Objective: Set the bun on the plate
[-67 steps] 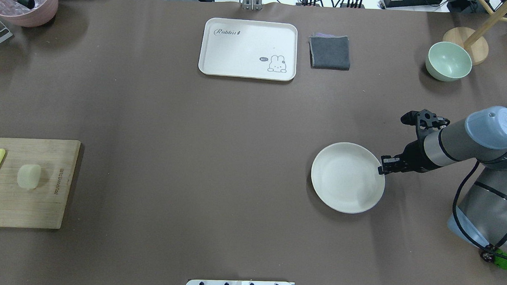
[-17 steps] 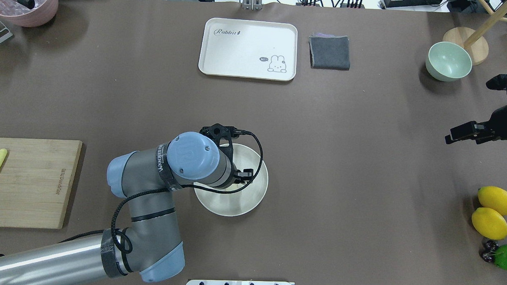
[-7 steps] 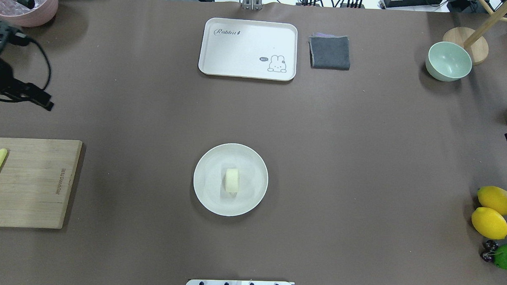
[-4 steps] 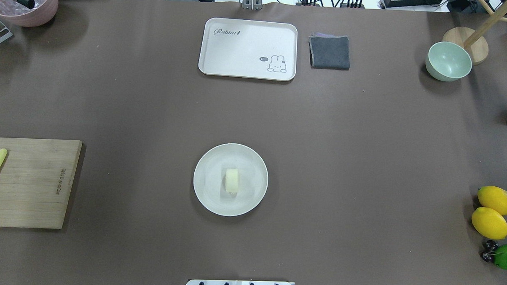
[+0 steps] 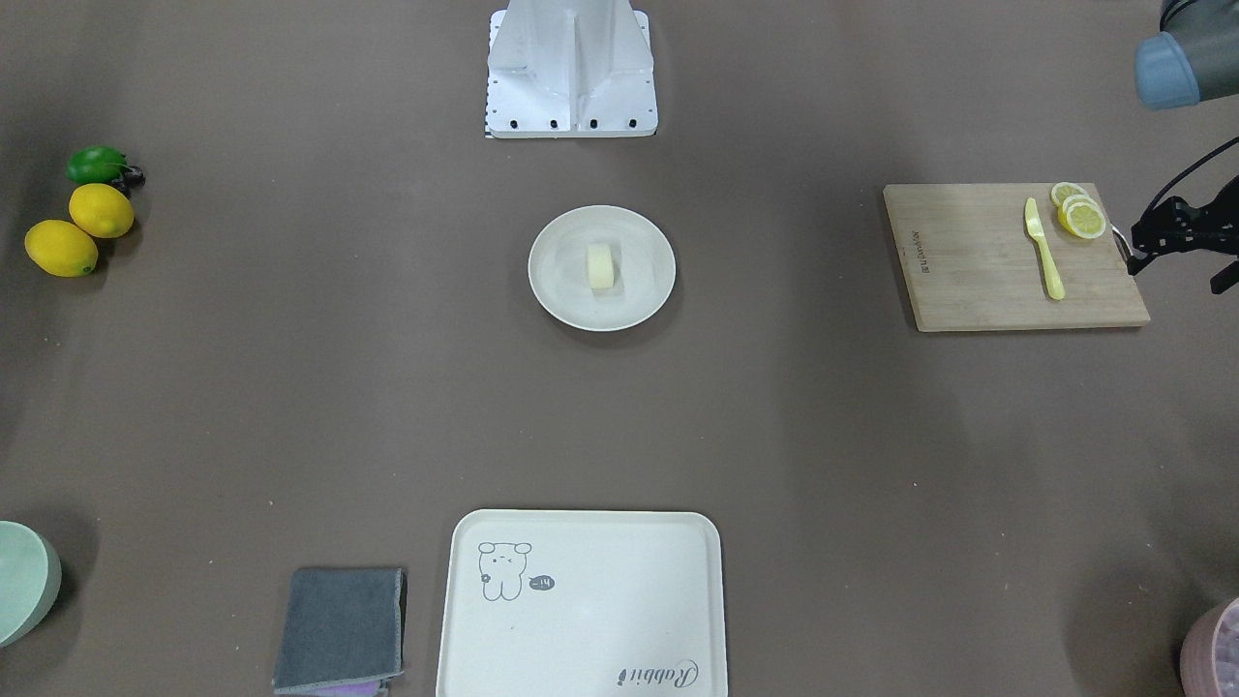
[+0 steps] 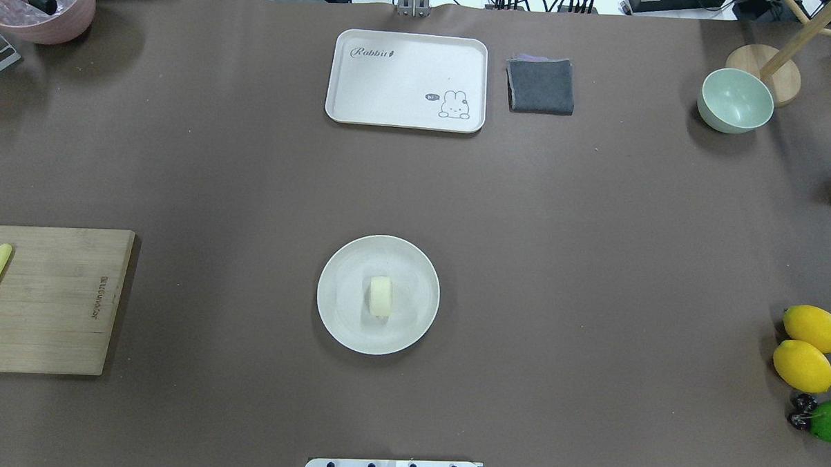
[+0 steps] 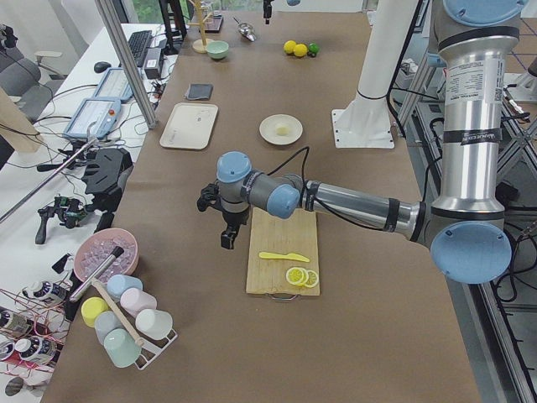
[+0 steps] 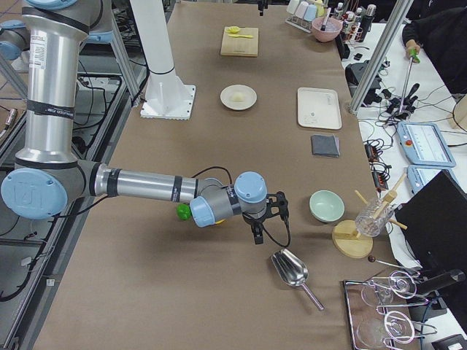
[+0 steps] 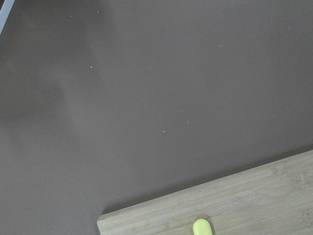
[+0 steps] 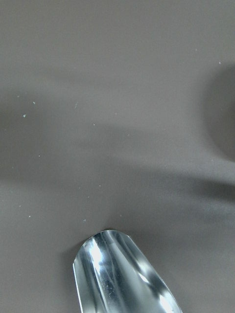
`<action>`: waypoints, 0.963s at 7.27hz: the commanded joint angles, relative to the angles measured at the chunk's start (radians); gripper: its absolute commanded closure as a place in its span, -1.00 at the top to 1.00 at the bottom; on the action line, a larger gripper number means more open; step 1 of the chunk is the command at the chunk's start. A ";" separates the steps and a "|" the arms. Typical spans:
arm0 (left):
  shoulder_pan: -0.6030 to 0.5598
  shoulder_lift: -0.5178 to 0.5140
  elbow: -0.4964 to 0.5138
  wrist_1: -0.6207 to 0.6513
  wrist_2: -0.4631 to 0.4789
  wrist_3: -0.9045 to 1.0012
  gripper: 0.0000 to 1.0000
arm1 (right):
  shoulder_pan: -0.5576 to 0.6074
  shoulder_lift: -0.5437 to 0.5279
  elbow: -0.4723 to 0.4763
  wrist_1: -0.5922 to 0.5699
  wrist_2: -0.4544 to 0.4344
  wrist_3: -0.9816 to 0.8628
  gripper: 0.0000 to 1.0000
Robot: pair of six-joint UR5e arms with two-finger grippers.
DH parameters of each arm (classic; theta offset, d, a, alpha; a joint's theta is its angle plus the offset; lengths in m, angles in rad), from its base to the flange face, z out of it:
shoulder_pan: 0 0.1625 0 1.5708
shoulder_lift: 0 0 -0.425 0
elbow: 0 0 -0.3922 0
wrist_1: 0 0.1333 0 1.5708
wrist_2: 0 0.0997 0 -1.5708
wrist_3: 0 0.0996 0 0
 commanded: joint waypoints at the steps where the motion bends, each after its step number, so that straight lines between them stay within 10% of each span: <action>1: -0.003 0.002 -0.008 -0.004 0.006 0.002 0.95 | 0.001 -0.006 0.002 0.001 -0.005 -0.001 1.00; 7: -0.112 0.003 0.005 0.001 -0.002 0.010 0.95 | -0.019 0.006 0.001 -0.006 -0.051 -0.001 1.00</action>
